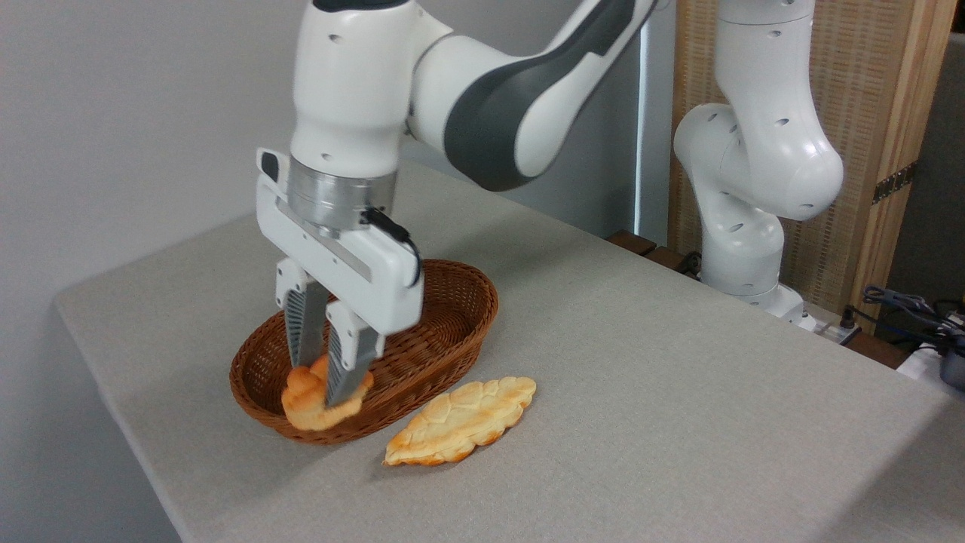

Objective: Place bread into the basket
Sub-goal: 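Lift the orange bun and carry it into the wicker basket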

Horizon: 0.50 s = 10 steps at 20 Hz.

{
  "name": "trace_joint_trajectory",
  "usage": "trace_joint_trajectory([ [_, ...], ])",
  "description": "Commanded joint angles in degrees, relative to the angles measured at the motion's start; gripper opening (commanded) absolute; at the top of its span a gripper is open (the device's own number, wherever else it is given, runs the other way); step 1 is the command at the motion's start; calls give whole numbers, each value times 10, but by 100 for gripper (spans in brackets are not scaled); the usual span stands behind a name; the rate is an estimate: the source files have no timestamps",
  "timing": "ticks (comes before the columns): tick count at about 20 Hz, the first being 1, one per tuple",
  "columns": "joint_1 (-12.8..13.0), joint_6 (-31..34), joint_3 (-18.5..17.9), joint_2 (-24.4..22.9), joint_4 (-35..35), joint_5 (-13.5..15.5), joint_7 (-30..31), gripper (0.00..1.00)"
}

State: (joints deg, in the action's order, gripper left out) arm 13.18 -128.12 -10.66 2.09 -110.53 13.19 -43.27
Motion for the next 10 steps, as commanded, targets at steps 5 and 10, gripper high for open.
trace_joint_trajectory([
  [5, -1, -2, 57, 5, 1, 7, 40, 55],
  [10, -1, 1, 85, 19, 1, -2, 61, 98],
])
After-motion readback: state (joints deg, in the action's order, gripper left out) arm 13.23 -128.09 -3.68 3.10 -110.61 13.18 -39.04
